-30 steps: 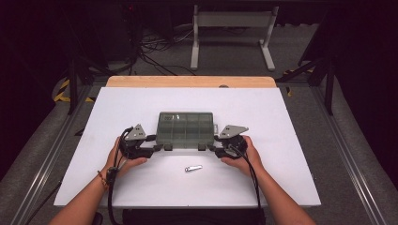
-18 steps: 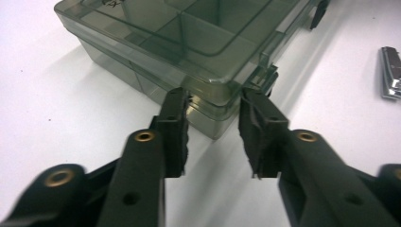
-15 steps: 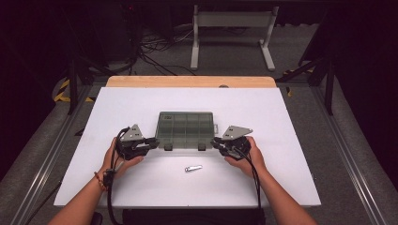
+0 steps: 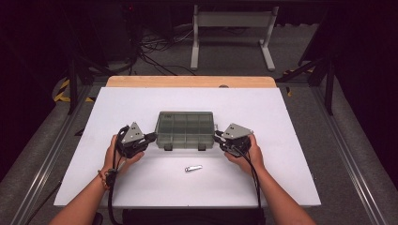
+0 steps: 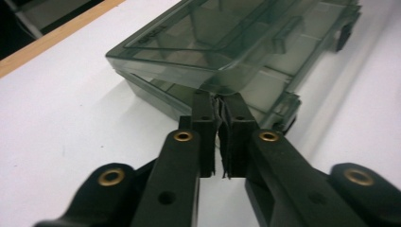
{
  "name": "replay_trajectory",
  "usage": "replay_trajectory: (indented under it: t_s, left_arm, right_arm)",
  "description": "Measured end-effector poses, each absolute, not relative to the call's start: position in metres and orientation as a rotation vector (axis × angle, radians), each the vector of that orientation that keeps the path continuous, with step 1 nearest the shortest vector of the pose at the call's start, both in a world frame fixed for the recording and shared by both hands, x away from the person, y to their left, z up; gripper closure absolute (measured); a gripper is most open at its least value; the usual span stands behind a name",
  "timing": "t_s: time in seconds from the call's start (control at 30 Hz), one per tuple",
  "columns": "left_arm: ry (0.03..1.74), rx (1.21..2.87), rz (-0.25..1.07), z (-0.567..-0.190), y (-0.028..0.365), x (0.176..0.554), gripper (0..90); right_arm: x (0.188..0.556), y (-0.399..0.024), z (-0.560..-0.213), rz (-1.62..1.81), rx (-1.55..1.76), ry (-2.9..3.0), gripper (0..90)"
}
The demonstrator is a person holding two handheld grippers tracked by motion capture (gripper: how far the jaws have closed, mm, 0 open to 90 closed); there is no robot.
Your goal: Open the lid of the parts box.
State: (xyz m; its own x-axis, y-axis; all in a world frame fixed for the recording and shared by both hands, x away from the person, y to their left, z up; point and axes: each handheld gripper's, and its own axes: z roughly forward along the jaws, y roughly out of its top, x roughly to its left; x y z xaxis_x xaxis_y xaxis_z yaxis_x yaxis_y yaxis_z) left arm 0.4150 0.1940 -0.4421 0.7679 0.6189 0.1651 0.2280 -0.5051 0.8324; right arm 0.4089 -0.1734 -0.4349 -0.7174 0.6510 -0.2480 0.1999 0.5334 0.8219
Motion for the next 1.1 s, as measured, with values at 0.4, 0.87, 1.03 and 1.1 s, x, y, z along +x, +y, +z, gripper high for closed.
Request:
replay_trajectory:
  t_s: [0.4,0.87,1.03,1.1]
  left_arm:
    - [0.620,2.094,0.706,-0.424,0.186,0.433,60.3]
    - [0.544,2.078,0.764,-0.394,0.185,0.452,75.6]
    - [0.549,2.051,0.743,-0.386,0.186,0.465,77.8]
    - [0.548,2.048,0.730,-0.385,0.187,0.468,77.8]
  right_arm:
    - [0.415,-0.167,-0.420,1.071,0.595,2.120,65.5]
    - [0.427,-0.161,-0.386,1.077,0.555,2.086,73.8]
    - [0.439,-0.162,-0.374,1.119,0.581,2.063,75.0]
    - [0.441,-0.162,-0.373,1.125,0.586,2.065,75.3]
